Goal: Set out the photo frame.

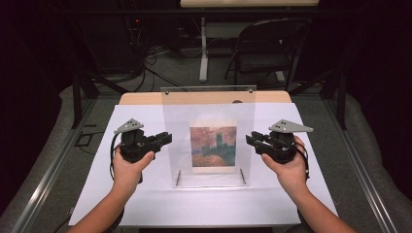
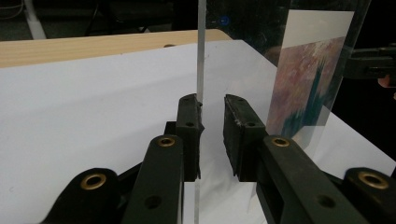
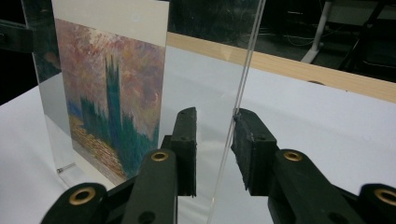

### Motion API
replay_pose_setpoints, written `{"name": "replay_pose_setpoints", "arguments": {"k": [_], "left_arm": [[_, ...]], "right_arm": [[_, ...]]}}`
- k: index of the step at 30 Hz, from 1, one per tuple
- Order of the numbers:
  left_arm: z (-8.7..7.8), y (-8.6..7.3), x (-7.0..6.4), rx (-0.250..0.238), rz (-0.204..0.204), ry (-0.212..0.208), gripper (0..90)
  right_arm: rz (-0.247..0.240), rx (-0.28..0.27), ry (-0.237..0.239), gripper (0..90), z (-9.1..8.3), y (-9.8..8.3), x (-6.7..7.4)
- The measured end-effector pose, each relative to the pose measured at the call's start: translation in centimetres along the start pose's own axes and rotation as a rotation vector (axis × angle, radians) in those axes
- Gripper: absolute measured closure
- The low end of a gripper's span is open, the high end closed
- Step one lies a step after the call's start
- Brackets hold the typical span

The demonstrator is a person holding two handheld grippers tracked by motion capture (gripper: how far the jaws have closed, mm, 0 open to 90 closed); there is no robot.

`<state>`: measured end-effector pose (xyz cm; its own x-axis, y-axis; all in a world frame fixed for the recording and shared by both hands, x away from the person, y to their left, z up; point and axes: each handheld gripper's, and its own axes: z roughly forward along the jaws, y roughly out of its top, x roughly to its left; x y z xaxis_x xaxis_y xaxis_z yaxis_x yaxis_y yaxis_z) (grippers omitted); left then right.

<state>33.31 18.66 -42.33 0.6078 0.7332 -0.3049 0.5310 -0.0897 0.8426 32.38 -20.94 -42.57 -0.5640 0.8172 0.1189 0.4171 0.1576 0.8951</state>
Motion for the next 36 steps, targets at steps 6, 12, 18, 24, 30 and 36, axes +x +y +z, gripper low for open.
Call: {"name": "replay_pose_setpoints", "arguments": {"k": [6, 12, 18, 24, 30, 36], "left_arm": [[-0.5, -0.4, -0.5, 0.002, 0.014, -0.010, 75.2], [-0.9, -1.1, -0.8, -0.012, 0.022, -0.028, 73.7], [-1.2, -1.8, -1.3, -0.016, 0.042, -0.041, 70.7], [-1.3, -2.5, -1.7, -0.012, 0.050, -0.054, 66.0], [-0.9, -3.3, -1.6, 0.010, 0.039, -0.055, 64.8], [-0.6, -3.8, -1.6, 0.015, 0.025, -0.068, 59.5]], "right_arm": [[0.004, -0.005, 0.021, 70.1, -0.7, -0.4, 0.3], [0.004, -0.013, 0.039, 69.1, -1.2, -0.8, 0.5], [0.006, -0.018, 0.068, 67.9, -1.7, -1.3, 0.8], [0.012, -0.024, 0.101, 66.2, -2.1, -2.0, 0.9], [-0.004, -0.028, 0.104, 62.5, -2.2, -2.6, 1.0], [0.006, -0.008, 0.122, 54.5, -2.1, -3.2, 0.9]]}}
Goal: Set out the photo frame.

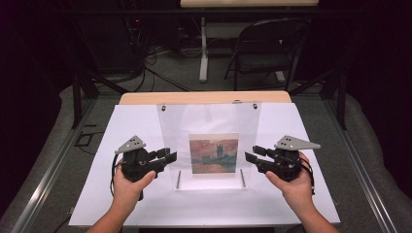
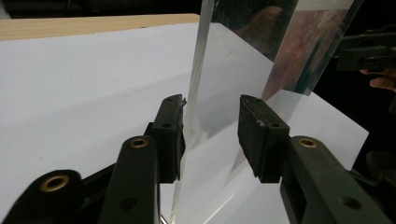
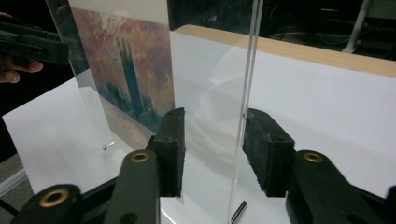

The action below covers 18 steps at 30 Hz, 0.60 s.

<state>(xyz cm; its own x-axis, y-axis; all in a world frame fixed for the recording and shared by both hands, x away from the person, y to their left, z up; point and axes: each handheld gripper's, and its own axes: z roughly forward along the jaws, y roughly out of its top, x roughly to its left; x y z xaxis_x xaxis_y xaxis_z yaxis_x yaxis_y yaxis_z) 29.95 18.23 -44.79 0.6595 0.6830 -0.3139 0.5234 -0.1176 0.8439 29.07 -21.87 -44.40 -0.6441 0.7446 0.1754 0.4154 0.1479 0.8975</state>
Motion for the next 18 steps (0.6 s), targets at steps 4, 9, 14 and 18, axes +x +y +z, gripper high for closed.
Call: {"name": "replay_pose_setpoints", "arguments": {"k": [4, 9, 14, 18], "left_arm": [[0.1, -0.4, 0.0, 0.001, 0.005, -0.007, 54.2], [0.3, -1.2, 0.1, 0.013, 0.022, 0.012, 42.3], [-0.3, -1.6, 0.2, 0.035, 0.054, 0.046, 39.6], [-1.4, -1.5, 0.4, 0.017, 0.052, 0.060, 39.2]], "right_arm": [[0.017, 0.005, -0.001, 47.8, 0.0, -1.0, 0.1], [-0.037, 0.009, -0.025, 38.3, 0.0, -2.5, 0.3], [-0.064, 0.021, -0.050, 35.5, 0.0, -2.8, 0.1], [-0.061, 0.005, -0.065, 34.9, -0.4, -2.2, -0.2]]}}
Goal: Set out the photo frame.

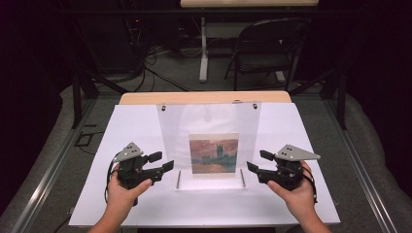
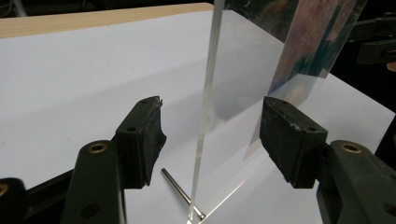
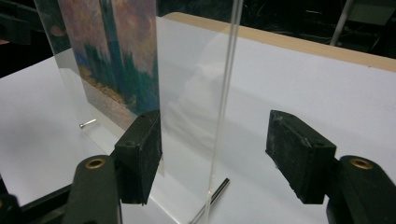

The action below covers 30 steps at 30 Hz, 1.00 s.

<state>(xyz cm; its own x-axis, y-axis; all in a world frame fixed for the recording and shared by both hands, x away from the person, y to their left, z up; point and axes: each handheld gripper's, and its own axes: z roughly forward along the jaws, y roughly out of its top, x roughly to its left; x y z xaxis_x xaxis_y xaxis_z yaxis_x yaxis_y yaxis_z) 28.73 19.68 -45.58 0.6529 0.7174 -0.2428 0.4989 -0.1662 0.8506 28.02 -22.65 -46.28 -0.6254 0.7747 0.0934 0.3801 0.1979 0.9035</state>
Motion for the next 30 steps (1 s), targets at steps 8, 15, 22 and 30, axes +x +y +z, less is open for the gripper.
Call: {"name": "replay_pose_setpoints", "arguments": {"k": [8, 15, 22, 30], "left_arm": [[-2.2, -1.0, 1.5, -0.008, 0.002, 0.099, 38.5], [-2.4, -3.1, 3.6, -0.001, -0.032, 0.208, 38.6], [-1.3, -5.7, 5.5, 0.018, -0.092, 0.258, 38.6], [-0.8, -7.3, 6.9, 0.058, -0.095, 0.326, 38.6]], "right_arm": [[0.022, -0.017, -0.055, 35.0, -1.6, 0.2, -1.4], [0.047, 0.031, -0.120, 35.1, -1.9, -1.7, -2.8], [0.078, 0.059, -0.151, 35.1, -0.9, -3.9, -3.6], [0.061, 0.109, -0.158, 35.1, 0.6, -5.6, -3.6]]}}
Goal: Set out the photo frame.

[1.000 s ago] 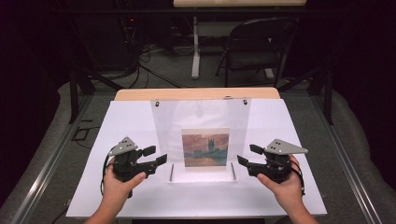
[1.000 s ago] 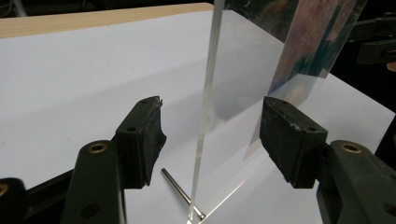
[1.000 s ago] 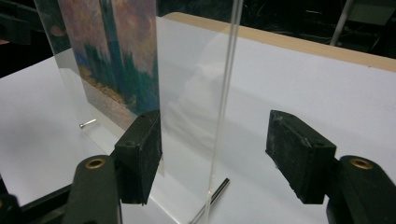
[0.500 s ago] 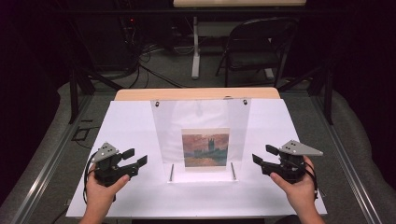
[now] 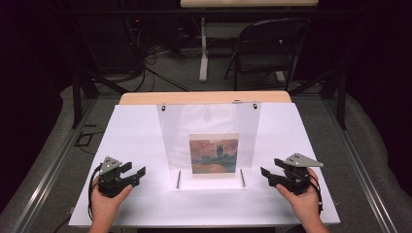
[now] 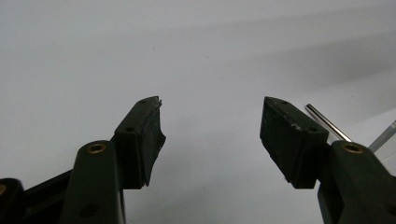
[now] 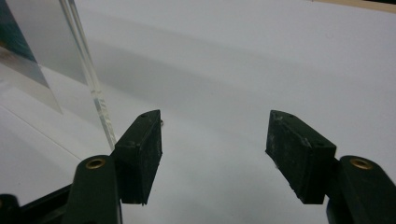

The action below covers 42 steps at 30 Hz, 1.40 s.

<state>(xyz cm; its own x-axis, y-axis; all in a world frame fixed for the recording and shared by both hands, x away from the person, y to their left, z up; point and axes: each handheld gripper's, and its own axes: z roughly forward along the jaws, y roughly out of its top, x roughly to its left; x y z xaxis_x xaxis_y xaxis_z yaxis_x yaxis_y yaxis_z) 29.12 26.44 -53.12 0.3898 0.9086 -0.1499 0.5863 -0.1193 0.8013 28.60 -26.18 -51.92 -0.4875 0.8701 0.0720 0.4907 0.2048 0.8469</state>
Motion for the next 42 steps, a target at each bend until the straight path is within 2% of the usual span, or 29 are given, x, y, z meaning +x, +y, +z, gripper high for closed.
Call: {"name": "replay_pose_setpoints", "arguments": {"k": [4, 7, 10, 13, 17, 20, 32, 42], "left_arm": [[0.2, -0.3, 0.1, 0.018, -0.003, 0.008, 38.6], [0.4, -0.5, 0.0, 0.024, 0.008, 0.021, 38.6], [0.5, -0.7, -0.1, 0.036, 0.009, 0.020, 38.6], [0.7, -0.9, -0.1, 0.055, 0.011, 0.016, 38.6], [0.8, -0.9, -0.2, 0.057, 0.010, 0.014, 38.6], [0.9, -1.0, -0.1, 0.063, 0.009, 0.014, 38.6], [1.1, -1.1, 0.2, 0.070, -0.018, 0.004, 38.6], [1.2, -1.1, 0.2, 0.072, -0.024, -0.002, 38.6]], "right_arm": [[-0.014, 0.038, -0.009, 35.2, 0.8, -0.7, 0.0], [-0.022, 0.063, -0.042, 35.5, 1.1, -1.0, -0.2], [-0.020, 0.081, -0.056, 35.6, 1.2, -1.3, -0.4], [-0.007, 0.093, -0.077, 35.6, 1.2, -1.6, -0.8], [0.041, 0.096, -0.096, 35.6, 0.8, -1.9, -1.5], [0.058, 0.095, -0.106, 35.6, 0.8, -2.0, -1.8], [0.085, 0.097, -0.085, 35.6, 1.0, -2.2, -2.0], [0.062, 0.105, -0.059, 35.5, 1.3, -2.1, -1.6]]}}
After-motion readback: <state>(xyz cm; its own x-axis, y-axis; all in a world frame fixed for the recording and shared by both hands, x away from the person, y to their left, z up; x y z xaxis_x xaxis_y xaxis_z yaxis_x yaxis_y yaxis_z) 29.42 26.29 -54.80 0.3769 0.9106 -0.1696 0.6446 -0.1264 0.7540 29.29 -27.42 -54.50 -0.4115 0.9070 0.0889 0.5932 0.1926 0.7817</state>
